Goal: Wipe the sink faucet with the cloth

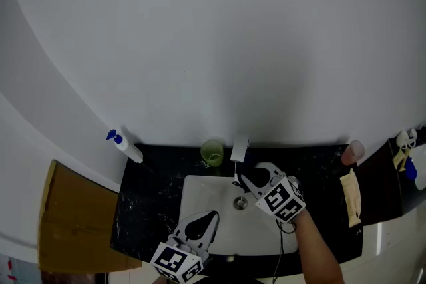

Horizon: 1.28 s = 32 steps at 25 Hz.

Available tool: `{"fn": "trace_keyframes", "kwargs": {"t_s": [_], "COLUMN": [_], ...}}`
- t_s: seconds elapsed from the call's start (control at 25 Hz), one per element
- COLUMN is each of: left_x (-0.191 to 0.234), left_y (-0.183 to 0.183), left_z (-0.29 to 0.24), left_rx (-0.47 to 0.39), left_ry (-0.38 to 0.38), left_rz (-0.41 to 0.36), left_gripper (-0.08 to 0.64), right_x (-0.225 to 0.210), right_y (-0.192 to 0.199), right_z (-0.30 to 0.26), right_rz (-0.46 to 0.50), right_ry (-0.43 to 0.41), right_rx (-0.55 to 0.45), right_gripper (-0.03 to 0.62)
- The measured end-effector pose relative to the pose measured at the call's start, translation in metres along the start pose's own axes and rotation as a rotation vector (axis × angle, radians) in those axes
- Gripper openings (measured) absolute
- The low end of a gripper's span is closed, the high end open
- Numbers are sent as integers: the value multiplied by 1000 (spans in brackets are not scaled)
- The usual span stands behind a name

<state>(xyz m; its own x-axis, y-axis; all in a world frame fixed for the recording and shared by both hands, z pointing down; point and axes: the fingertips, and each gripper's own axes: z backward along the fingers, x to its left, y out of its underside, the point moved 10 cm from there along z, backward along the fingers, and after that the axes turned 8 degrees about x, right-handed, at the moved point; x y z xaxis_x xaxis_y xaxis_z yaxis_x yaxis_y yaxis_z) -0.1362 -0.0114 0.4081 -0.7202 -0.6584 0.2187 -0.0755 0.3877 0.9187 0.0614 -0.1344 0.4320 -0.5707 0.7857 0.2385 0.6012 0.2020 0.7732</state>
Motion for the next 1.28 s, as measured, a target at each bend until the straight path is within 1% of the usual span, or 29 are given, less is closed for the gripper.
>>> {"fn": "trace_keyframes", "kwargs": {"t_s": [0.12,0.32,0.48,0.6,0.76,0.84,0.88,0.96,1.04,1.16,1.28], "left_x": [-2,0,0,0,1,1,1,2,4,3,1], "left_y": [-5,4,5,4,6,7,7,8,8,9,9], "left_z": [2,9,11,11,12,13,13,14,14,13,12], "left_rx": [18,31,36,33,38,38,38,39,39,40,39], "left_ry": [-16,-14,-23,-34,-39,-44,-47,-49,-50,-50,-47], "left_rz": [2,-4,-1,2,-1,0,1,2,7,7,3], "left_gripper": [0,0,0,0,0,0,0,0,0,0,0], "right_x": [14,19,13,11,12,12,10,2,-6,-14,-19], "right_y": [-4,-3,-4,-2,3,4,4,6,6,5,5], "right_z": [-1,-10,-21,-25,-27,-27,-27,-28,-31,-35,-36], "right_rz": [23,54,51,70,161,199,192,139,106,124,120], "right_ry": [-13,4,43,76,143,183,200,222,223,220,211], "right_rx": [-10,15,24,3,-53,-46,-36,-19,-8,-1,-4], "right_gripper": [58,58,58,58,58,58,58,58,58,58,58]}}
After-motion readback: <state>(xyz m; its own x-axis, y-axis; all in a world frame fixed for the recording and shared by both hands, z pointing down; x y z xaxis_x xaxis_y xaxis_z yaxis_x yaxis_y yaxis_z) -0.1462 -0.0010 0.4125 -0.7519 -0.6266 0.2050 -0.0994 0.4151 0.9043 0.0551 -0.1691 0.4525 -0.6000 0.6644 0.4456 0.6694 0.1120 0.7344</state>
